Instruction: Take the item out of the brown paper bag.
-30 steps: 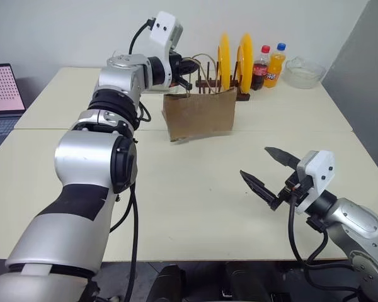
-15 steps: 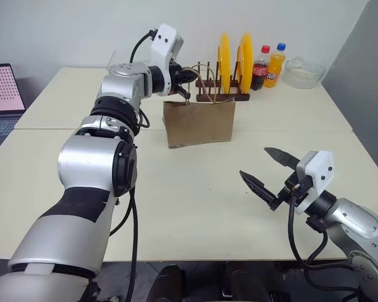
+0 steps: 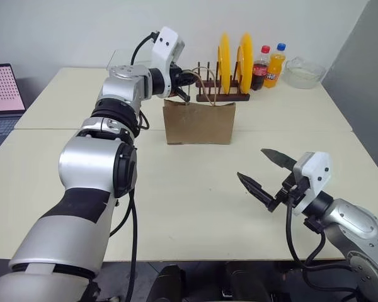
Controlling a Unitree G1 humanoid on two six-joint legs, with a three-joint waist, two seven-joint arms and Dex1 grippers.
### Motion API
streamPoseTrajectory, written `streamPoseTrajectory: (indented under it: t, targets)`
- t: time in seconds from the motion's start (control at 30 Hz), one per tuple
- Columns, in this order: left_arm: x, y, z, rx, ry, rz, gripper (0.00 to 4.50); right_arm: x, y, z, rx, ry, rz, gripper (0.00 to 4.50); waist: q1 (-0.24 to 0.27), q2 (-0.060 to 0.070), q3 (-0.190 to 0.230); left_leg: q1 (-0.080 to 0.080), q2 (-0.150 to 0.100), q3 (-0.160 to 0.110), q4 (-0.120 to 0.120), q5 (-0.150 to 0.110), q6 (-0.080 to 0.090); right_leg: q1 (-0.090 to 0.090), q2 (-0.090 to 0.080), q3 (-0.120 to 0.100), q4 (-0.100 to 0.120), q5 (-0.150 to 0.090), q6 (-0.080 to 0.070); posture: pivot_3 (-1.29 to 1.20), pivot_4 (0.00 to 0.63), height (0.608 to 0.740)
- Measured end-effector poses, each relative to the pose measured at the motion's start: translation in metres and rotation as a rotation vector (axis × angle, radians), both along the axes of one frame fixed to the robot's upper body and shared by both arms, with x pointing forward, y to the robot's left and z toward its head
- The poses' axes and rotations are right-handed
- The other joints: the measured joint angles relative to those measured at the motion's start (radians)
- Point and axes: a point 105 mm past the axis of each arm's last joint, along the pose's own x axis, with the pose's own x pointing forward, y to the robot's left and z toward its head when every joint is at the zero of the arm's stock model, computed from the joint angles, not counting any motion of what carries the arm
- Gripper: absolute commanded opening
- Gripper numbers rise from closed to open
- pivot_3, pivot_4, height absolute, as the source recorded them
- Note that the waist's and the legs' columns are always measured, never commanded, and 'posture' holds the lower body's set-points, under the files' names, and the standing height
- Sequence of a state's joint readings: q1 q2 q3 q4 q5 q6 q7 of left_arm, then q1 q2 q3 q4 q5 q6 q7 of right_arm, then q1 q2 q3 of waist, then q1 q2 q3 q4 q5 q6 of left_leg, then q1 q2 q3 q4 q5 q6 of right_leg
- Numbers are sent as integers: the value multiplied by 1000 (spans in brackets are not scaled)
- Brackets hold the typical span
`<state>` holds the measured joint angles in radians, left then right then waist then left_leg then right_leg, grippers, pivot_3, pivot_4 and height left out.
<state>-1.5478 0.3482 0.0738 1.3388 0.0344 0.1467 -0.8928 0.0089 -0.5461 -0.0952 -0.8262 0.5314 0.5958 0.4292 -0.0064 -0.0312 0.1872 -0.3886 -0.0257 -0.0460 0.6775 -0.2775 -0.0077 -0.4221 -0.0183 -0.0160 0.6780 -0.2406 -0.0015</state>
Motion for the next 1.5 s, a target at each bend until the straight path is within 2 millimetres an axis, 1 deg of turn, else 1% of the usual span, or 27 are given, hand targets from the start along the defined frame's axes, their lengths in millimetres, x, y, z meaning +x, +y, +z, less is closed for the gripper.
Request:
streamPoseTrajectory:
  t: [0.13, 0.2, 0.3, 0.33, 0.53, 0.6, 0.73, 0.87, 0.93, 1.03, 1.1, 1.17, 1.23, 1.33, 1.43, 1.5]
  targets:
    - [-1, 2, -3, 62, -18, -10, 1948, 0, 0, 0, 1, -1, -4, 4500, 0, 0, 0, 0, 0, 0, 0, 0, 0, 0, 0, 0, 0, 0, 0, 0, 150, 740]
    - [-2, 4, -4, 86, -33, -22, 2507, 1, 0, 0, 1, -2, -5, 4500, 0, 0, 0, 1, 0, 0, 0, 0, 0, 0, 0, 0, 0, 0, 0, 0, 150, 740]
    - [-2, 8, -5, 132, -64, -27, 3532, 1, 1, 2, 1, -7, -2, 4500, 0, 0, 0, 1, 0, 1, 0, 0, 0, 0, 0, 1, 1, 0, 0, 0, 150, 740]
    - [-2, 10, -6, 153, -82, -31, 3798, 1, 1, 2, 1, -9, 0, 4500, 0, 0, 0, 1, 0, 1, 0, 0, 0, 0, 0, 1, 1, 0, 0, 0, 150, 740]
    - [-7, 25, -8, 218, -150, -75, 3798, 1, 5, 2, 0, -8, 18, 4500, -1, 0, 0, 2, 0, 2, 0, 0, 0, 0, 0, 2, 1, 0, 0, 0, 150, 740]
    - [-13, 32, -15, 254, -168, -125, 3798, 4, 7, 2, -2, -7, 33, 4500, -4, 0, 0, 4, 0, 4, 0, 0, 0, 1, 0, 3, 2, 0, 0, 0, 150, 740]
    - [-22, 46, -36, 296, -142, -178, 3798, 12, 8, 5, -3, -14, 34, 4500, -5, 0, 0, 4, 1, 3, 0, 0, 0, 1, 0, 3, 2, 0, 0, 0, 150, 740]
    - [-29, 59, -44, 319, -157, -190, 3798, 20, 8, 7, -4, -9, 30, 4500, -4, 0, 0, 3, 1, 3, 0, 0, 0, 1, 0, 3, 2, 0, -1, 0, 150, 740]
    - [-32, 62, -47, 327, -166, -189, 3798, 22, 9, 5, -6, 2, 38, 4500, -3, 0, 0, 4, 1, 3, 0, 0, 0, 1, 0, 3, 2, 2, -3, 0, 150, 740]
    - [-34, 64, -52, 296, -160, -170, 3798, 23, 13, 1, -12, 18, 60, 4500, -2, 0, 0, 3, 1, 3, 0, 0, 0, 1, 0, 3, 2, 1, -3, 0, 150, 740]
    - [-39, 66, -48, 217, -161, -161, 3798, 26, 14, 6, -15, 1, 63, 4500, -3, 0, 0, 3, 1, 3, 0, 0, 0, 1, 0, 3, 2, 1, -3, 0, 150, 740]
    - [-49, 68, -42, 146, -186, -156, 3798, 31, 14, 14, -19, -25, 58, 4500, -10, 0, 0, 4, 1, 2, 0, 0, 0, 1, 0, 3, 2, 2, -3, 0, 150, 740]
    - [-65, 73, -39, 106, -204, -144, 3798, 39, 11, 22, -37, -47, 43, 4500, -19, 1, 0, 4, 1, 2, 0, 0, 0, 1, 0, 4, 2, 3, -5, 0, 150, 740]
    - [-101, 81, -45, 28, -185, -97, 3798, 59, 2, 36, -85, -78, 1, 4500, -29, 1, 0, 5, 1, 2, -1, 0, 0, 1, 0, 5, 2, 3, -6, 0, 150, 740]
    - [-132, 84, -53, -17, -147, -40, 3838, 79, -3, 46, -127, -102, -18, 3887, -23, 1, 0, 6, 1, 1, -1, 0, 0, 2, 0, 4, 2, 3, -6, 0, 150, 740]
    - [-151, 81, -59, -29, -146, -13, 3838, 97, -3, 53, -161, -122, -24, 3204, -22, 1, 0, 7, 1, 2, -1, 0, 0, 2, 0, 4, 2, 3, -6, 0, 150, 740]
